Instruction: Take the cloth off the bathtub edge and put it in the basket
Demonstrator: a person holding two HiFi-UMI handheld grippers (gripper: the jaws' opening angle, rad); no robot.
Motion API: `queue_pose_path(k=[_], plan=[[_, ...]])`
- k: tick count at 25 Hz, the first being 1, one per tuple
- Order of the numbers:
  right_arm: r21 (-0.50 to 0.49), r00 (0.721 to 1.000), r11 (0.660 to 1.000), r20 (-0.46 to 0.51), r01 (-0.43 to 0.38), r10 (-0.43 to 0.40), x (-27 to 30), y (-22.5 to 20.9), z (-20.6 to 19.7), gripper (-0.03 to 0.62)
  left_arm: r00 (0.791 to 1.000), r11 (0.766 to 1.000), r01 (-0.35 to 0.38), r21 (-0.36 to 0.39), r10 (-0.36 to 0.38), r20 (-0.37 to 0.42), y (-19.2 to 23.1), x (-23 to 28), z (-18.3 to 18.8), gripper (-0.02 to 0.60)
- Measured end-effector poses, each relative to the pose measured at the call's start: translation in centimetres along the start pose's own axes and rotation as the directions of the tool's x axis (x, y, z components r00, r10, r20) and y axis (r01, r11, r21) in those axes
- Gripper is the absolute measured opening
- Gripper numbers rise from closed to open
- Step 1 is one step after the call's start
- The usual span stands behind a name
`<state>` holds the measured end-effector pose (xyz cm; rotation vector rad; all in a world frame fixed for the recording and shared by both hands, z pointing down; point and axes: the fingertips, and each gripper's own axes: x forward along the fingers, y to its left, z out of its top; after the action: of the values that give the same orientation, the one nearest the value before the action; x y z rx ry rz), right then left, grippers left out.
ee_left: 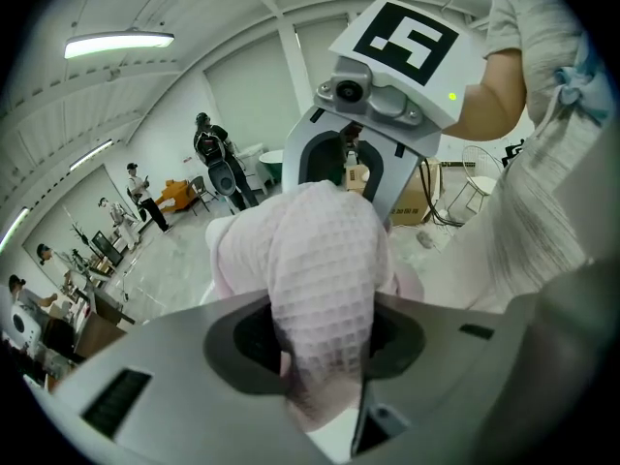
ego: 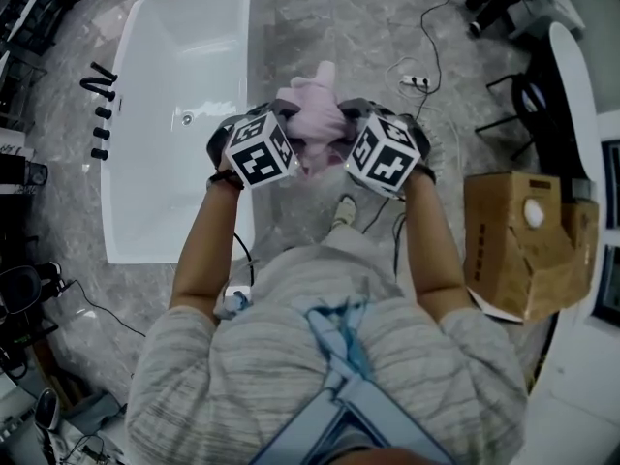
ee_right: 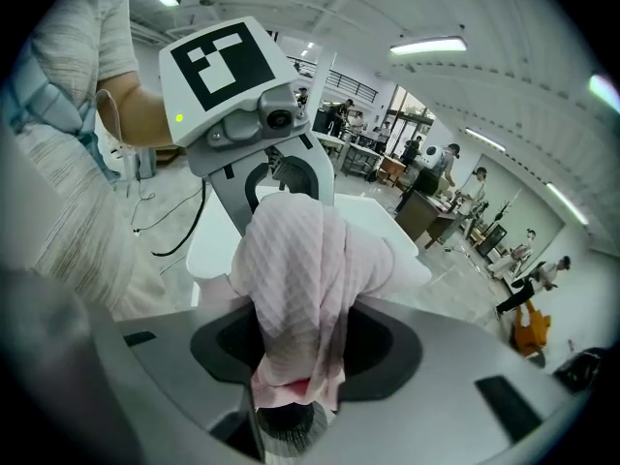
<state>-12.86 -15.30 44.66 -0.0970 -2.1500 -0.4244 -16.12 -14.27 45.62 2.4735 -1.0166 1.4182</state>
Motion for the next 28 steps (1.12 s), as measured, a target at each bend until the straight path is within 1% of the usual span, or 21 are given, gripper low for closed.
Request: queue_pose_path(k=[3, 7, 13, 17, 21, 25, 28], plan=[[0.019, 1.0, 1.0, -0.017, 0.01, -0.01, -1.6, -2.6, -2.7, 0.195, 1.0, 0.999, 0.026, 0.032, -0.026, 0.015, 1.2, 2.0, 3.4, 0.16], [0.059, 0.999, 0.998, -0.04, 0.028, -0.026, -3.6, -6.1, -7.7, 0.195, 0.997, 0.994, 0.072, 0.082, -0.075, 0.03, 2.5, 6.1, 8.5, 0.16], [0.144, 0.994, 0.987, -0.091, 0.069, -0.056, -6.4, -9.7, -15.1, 0.195, 0.985, 0.973, 0.155, 0.168, -0.165, 0.047, 2.9, 11.7, 15.3, 0.16], [0.211, 0.989, 0.972, -0.128, 0.104, -0.078, -8.4, -10.8, -19.9, 0.196, 0.973, 0.951, 0.207, 0.227, -0.224, 0.049, 2.1, 15.1, 19.3, 0.16], [0.274, 0.985, 0.953, -0.147, 0.127, -0.089, -10.0, -11.5, -24.0, 0.196, 0.96, 0.926, 0.257, 0.278, -0.277, 0.036, 1.1, 18.1, 22.5, 0.16], [0.321, 0.985, 0.938, -0.147, 0.13, -0.086, -11.0, -11.2, -27.4, 0.196, 0.95, 0.905, 0.291, 0.309, -0.313, 0.023, -0.4, 20.4, 24.9, 0.16], [0.353, 0.982, 0.925, -0.169, 0.139, -0.083, -11.5, -11.0, -29.4, 0.196, 0.942, 0.893, 0.313, 0.325, -0.336, 0.018, -1.4, 21.9, 25.9, 0.16]])
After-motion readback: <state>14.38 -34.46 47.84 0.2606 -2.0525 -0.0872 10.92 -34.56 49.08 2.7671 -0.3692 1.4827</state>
